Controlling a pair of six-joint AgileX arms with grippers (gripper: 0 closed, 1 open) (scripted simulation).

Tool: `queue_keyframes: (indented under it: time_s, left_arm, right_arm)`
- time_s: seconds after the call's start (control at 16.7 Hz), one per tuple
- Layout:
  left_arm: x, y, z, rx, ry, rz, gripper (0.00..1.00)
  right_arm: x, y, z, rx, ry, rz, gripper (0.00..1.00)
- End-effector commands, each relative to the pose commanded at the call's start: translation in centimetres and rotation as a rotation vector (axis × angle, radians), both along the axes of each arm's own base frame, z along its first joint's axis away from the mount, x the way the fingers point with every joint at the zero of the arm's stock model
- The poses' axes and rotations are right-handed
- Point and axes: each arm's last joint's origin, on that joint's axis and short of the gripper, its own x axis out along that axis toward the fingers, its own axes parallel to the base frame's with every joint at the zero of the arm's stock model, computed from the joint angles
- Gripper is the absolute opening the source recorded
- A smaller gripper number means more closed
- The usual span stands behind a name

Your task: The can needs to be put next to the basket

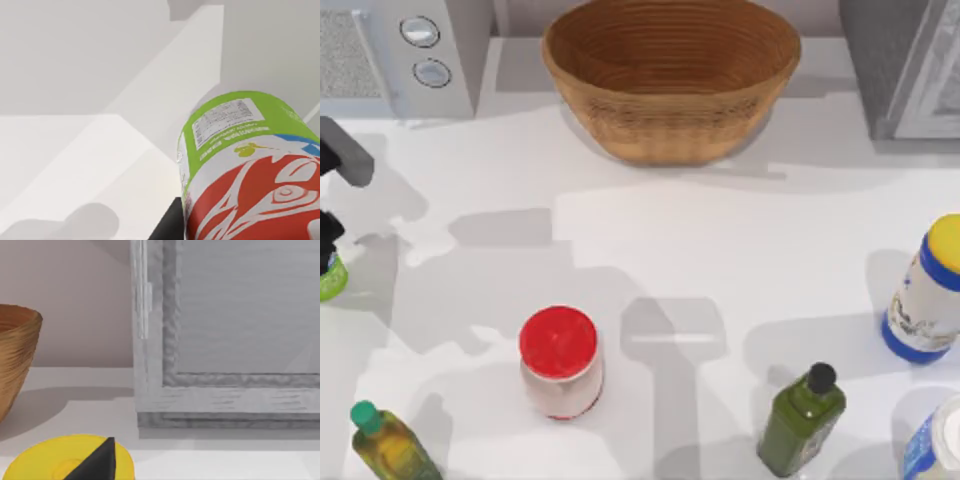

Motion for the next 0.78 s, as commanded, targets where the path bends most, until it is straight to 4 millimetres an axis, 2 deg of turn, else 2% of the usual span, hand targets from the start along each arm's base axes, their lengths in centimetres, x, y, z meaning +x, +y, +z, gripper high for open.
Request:
queue_keyframes:
  time_s: [0.3,0.42,0.6,0.78]
  left_arm:
    - [0.0,-0.1,0.1,0.0,-0.003,-0.004,0.0]
    - [0.3,-0.8,0.4,-0.007,-0.011,0.008,0.0]
    - [1.3,-3.8,1.3,-0.032,-0.029,0.055,0.0]
    - [2.3,-8.5,2.1,-0.067,-0.015,0.136,0.0]
  right_arm:
    - [0.0,0.0,0.0,0.0,0.0,0.0,1.0]
    - [0.0,0.0,0.0,0.0,0.0,0.0,1.0]
    - [0.0,0.0,0.0,0.0,0.0,0.0,1.0]
    - [0.0,0.0,0.0,0.0,0.0,0.0,1.0]
